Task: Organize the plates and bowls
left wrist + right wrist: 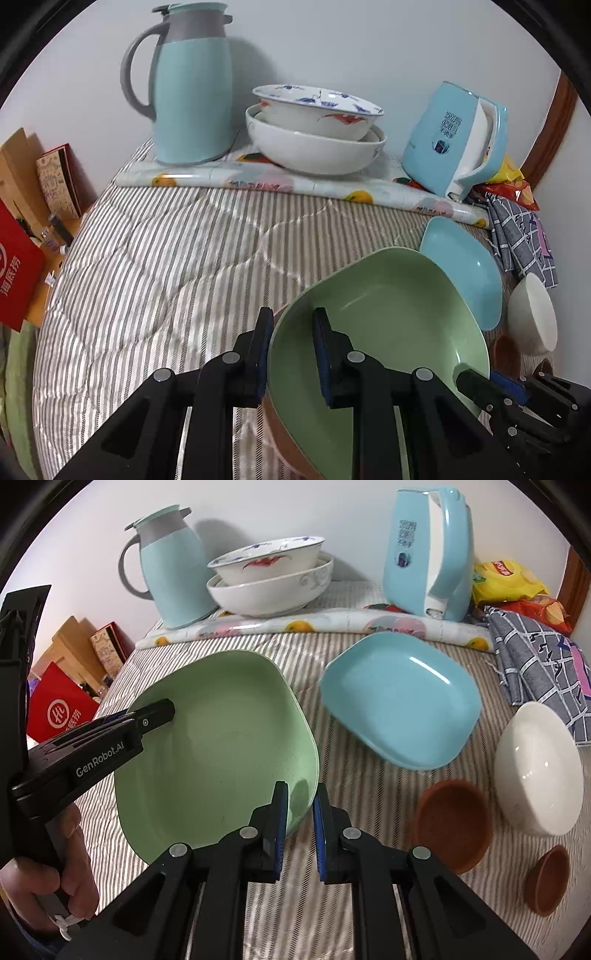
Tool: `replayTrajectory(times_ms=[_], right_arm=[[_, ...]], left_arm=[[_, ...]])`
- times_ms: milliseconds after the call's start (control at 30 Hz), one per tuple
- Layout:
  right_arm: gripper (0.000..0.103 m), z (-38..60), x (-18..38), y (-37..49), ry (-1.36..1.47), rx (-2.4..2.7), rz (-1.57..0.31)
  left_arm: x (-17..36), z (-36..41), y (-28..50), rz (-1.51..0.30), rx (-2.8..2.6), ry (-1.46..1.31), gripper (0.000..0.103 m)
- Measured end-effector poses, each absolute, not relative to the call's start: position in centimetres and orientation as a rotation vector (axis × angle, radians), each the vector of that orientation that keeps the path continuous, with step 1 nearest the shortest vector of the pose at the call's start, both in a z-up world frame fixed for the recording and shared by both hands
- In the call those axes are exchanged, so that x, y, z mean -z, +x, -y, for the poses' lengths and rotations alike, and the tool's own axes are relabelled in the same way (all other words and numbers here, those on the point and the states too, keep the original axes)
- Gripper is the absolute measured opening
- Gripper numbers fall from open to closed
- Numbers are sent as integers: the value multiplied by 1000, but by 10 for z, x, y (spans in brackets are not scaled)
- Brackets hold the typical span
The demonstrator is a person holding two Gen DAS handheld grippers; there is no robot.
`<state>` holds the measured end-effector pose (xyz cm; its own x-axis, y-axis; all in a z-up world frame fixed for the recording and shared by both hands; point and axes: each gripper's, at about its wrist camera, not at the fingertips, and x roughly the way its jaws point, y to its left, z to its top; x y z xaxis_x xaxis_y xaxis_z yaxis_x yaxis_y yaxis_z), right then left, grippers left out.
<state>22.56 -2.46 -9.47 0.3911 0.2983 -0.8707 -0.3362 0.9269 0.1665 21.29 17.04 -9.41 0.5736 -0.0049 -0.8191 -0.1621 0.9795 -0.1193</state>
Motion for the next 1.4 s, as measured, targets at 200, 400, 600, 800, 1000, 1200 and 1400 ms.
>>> replayTrajectory(times_ms=[200, 400, 600, 800, 1000, 1200, 1400], right_arm=[[13, 18, 103, 217, -55, -383, -1118], [14, 15, 110, 219, -52, -372, -1142], [21, 6, 115, 221, -91, -375, -1167], [29, 5, 114, 220, -97, -390, -1154], [36, 8, 109, 216, -92, -399, -1139], [43, 22, 95, 209, -68, -403, -1102], [48, 46, 77, 202, -73, -379, -1043]], left_arm=[[103, -176, 211, -966, -74, -207, 21], [111, -181, 216, -964, -60, -221, 22], [116, -181, 222, -970, -62, -212, 26], [118, -183, 220, -981, -68, -217, 49], [106, -178, 210, -964, -83, -190, 52], [92, -164, 199, -953, -91, -156, 57], [76, -140, 193, -931, -98, -112, 58]])
